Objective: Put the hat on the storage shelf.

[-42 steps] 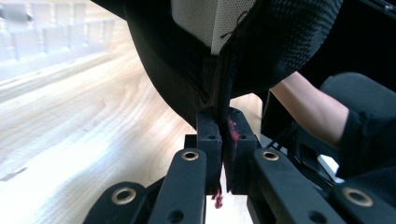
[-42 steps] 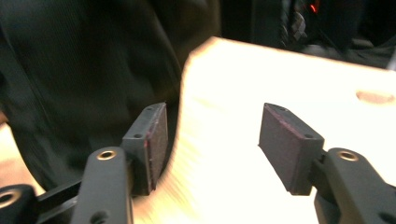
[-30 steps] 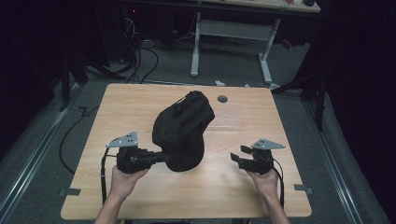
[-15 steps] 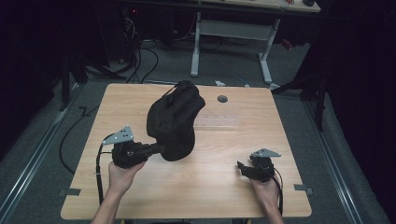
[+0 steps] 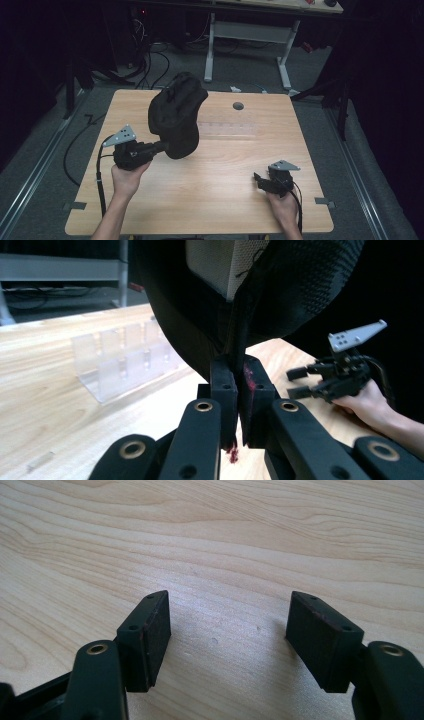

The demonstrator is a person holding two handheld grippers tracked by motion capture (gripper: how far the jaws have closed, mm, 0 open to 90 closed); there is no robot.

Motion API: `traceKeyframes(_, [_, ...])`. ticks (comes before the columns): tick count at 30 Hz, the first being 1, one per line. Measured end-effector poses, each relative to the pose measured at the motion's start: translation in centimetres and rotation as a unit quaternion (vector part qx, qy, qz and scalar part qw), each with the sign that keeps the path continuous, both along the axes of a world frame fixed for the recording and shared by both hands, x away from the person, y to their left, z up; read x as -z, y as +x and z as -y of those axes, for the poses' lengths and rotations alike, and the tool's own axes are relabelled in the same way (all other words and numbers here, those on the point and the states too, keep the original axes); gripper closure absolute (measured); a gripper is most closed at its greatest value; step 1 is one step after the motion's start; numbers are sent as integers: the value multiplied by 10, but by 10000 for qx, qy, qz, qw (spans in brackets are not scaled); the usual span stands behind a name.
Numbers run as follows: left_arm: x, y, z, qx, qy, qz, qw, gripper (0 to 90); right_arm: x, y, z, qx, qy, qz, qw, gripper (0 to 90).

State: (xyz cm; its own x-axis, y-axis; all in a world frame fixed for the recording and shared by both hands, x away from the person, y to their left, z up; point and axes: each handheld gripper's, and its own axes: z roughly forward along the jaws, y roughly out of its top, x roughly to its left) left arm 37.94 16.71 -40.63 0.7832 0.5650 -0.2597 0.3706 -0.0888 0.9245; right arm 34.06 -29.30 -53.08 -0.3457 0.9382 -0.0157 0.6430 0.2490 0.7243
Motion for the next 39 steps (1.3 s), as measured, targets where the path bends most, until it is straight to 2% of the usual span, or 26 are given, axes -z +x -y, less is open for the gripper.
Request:
traceKeyframes(6, [-9,10,-3,-241,139,130,9995,868,0,0,0,-10,-2,3,10000,343])
traceKeyframes(16, [-17,33,-2,-585,251,180,9978,868,0,0,0,-24,-9,-3,10000,339])
traceKeyframes(23, [-16,46,4,-741,337,164,9965,868,0,0,0,-30,-11,0,10000,337])
traceKeyframes(24, [-16,51,8,-770,410,171,9960,868,0,0,0,-33,-15,2,10000,336])
traceKeyframes(28, [-16,58,15,-811,482,191,9954,867,0,0,0,-36,-16,3,10000,336])
traceKeyframes(36, [-11,74,24,-913,581,133,9940,867,0,0,0,-37,-16,0,10000,335])
traceKeyframes(39, [-6,81,30,-943,682,163,9931,867,0,0,0,-36,-15,0,10000,334])
